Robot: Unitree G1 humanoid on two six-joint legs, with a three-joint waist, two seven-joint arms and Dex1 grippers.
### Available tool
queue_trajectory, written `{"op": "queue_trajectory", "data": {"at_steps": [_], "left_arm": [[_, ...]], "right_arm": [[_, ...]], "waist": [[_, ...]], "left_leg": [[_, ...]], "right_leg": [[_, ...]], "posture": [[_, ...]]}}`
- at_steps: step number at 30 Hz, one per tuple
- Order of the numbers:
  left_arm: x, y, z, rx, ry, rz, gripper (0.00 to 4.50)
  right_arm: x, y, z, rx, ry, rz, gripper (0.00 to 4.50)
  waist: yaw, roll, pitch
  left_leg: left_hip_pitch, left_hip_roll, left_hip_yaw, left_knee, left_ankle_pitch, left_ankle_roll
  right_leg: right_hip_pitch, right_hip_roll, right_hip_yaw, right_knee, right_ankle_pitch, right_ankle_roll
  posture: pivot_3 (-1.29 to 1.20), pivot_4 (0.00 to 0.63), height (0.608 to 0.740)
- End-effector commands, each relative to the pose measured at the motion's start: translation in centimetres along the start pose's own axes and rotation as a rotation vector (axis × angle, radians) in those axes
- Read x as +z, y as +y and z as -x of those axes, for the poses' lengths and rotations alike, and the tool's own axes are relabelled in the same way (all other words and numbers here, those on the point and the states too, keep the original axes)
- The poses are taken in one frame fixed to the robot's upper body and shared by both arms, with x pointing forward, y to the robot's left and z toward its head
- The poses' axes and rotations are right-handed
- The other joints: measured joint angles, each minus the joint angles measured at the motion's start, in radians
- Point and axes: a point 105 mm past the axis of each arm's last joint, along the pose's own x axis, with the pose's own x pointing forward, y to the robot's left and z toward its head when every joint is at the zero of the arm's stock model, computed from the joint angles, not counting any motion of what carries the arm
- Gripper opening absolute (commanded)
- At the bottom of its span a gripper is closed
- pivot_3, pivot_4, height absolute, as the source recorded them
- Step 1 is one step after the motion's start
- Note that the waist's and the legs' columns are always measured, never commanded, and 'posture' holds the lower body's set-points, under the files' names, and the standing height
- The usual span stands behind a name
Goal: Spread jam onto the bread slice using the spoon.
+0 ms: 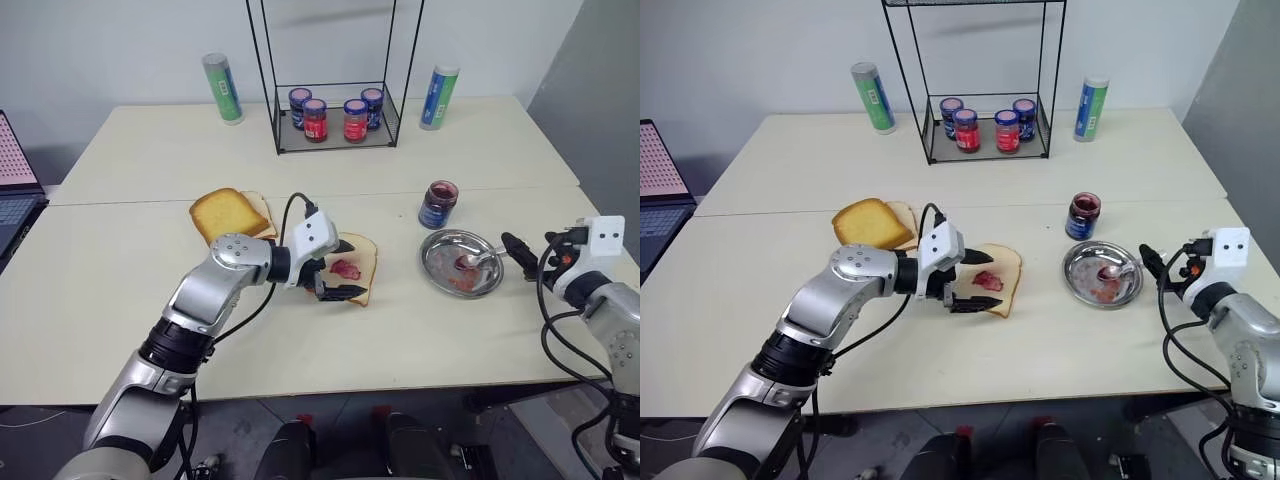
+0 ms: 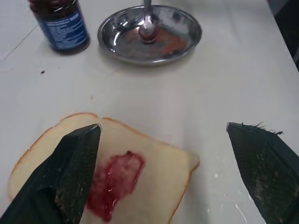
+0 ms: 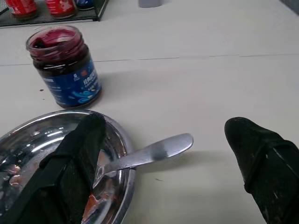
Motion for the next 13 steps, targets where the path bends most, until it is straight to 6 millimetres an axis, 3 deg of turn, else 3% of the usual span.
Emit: {"op": "queue_trajectory", "data": {"at_steps": [1, 3, 7, 10, 13], "left_arm": [[1.0, 1.1, 2.7, 0.078, -0.025, -0.021, 4.5], [0.4, 1.8, 5.8, 0.149, -0.006, 0.033, 4.5], [-1.3, 2.0, 10.8, 0.238, 0.091, 0.108, 4.5], [-1.6, 1.7, 13.8, 0.282, 0.111, 0.189, 4.5], [-1.7, 1.5, 15.5, 0.324, 0.105, 0.232, 4.5]], "right_arm": [[2.8, 1.0, 1.3, 0.074, -0.043, 0.055, 4.46], [3.9, 3.0, 2.6, 0.223, 0.005, 0.133, 4.46], [3.8, 5.8, 5.4, 0.473, 0.166, 0.217, 4.46], [3.6, 6.2, 6.9, 0.559, 0.259, 0.234, 4.46], [3.3, 5.6, 7.5, 0.56, 0.305, 0.229, 4.46]], "waist": [[-0.001, 0.0, 0.0], [-0.003, 0.0, 0.0], [-0.004, 0.0, 0.001], [0.001, -0.002, 0.002], [0.007, -0.003, 0.002]], "left_leg": [[0.0, 0.0, 0.0, 0.0, 0.0, 0.0], [0.0, 0.0, 0.0, 0.0, 0.0, 0.0], [0.0, 0.001, -0.001, 0.0, 0.0, 0.0], [0.0, 0.004, -0.002, 0.0, 0.0, 0.0], [0.002, 0.004, -0.002, 0.001, 0.0, 0.0]], "right_leg": [[0.0, 0.0, 0.0, 0.0, 0.0, 0.0], [0.0, 0.0, 0.0, 0.0, 0.0, 0.0], [0.0, 0.001, -0.002, -0.001, 0.0, 0.0], [0.002, 0.0, -0.002, -0.002, 0.0, 0.0], [0.006, 0.0, -0.003, -0.003, 0.0, 0.0]], "posture": [[0.0, 0.15, 0.74], [0.0, 0.15, 0.74], [0.0, 0.15, 0.74], [0.0, 0.15, 0.74], [0.0, 0.15, 0.74]]}}
